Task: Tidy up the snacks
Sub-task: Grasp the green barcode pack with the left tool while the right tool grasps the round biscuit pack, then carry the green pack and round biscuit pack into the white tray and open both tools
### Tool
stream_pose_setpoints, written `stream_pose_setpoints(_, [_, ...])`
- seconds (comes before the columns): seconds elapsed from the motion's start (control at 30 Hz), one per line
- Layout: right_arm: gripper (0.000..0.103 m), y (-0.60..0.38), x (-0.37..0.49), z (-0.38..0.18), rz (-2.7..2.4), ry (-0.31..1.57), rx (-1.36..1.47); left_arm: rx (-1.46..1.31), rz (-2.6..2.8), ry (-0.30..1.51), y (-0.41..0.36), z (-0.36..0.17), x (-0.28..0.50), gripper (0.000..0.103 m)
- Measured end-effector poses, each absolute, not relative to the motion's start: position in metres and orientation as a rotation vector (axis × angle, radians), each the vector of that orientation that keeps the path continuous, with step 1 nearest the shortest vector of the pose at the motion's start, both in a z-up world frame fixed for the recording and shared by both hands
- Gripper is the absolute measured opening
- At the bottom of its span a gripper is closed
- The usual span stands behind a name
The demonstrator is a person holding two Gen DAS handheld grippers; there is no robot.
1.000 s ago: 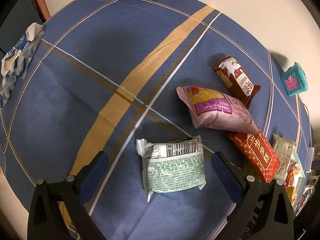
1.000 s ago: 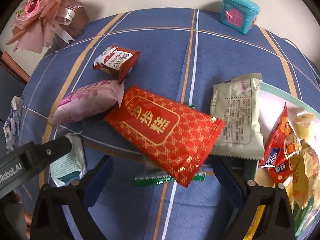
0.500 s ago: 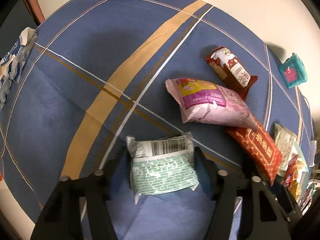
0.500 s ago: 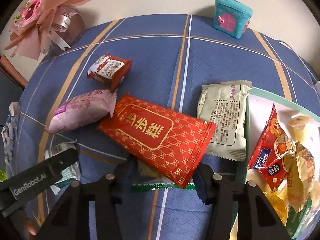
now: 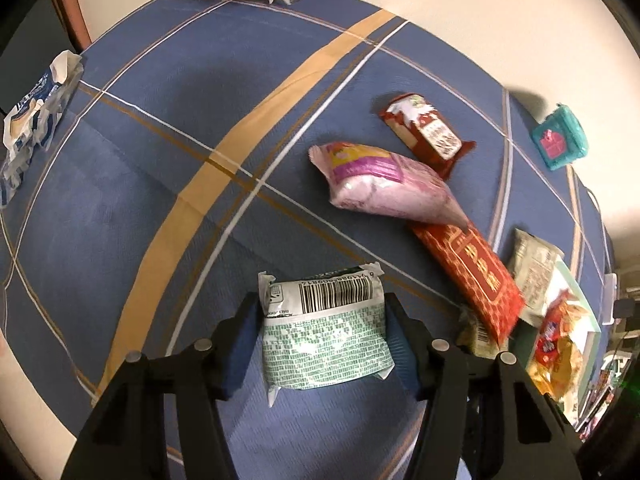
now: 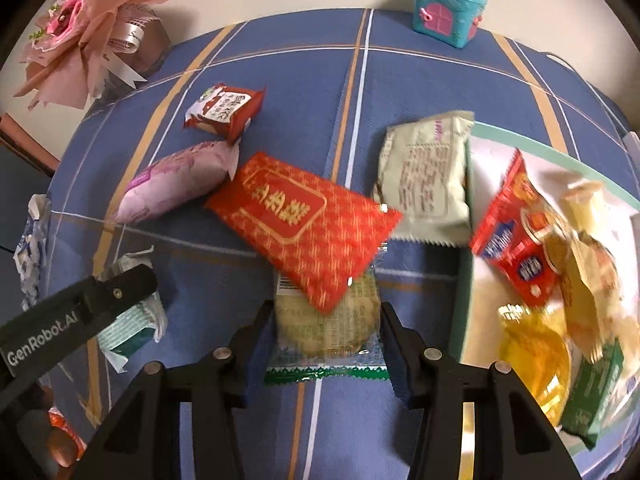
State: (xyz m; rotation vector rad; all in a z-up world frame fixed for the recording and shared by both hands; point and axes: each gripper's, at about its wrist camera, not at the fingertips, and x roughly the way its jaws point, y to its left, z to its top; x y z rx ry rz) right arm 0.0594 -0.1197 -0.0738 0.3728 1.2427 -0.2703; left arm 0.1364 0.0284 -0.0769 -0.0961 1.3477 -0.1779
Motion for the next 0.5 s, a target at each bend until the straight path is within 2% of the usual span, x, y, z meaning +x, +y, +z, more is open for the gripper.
stream_pose_setpoints(0.5, [0.053,-0.124,0.001,-0.013,-0.269,1.145,0.35,-0.091,-0.262,1.222,0.017,-0.021,0.105,0.062])
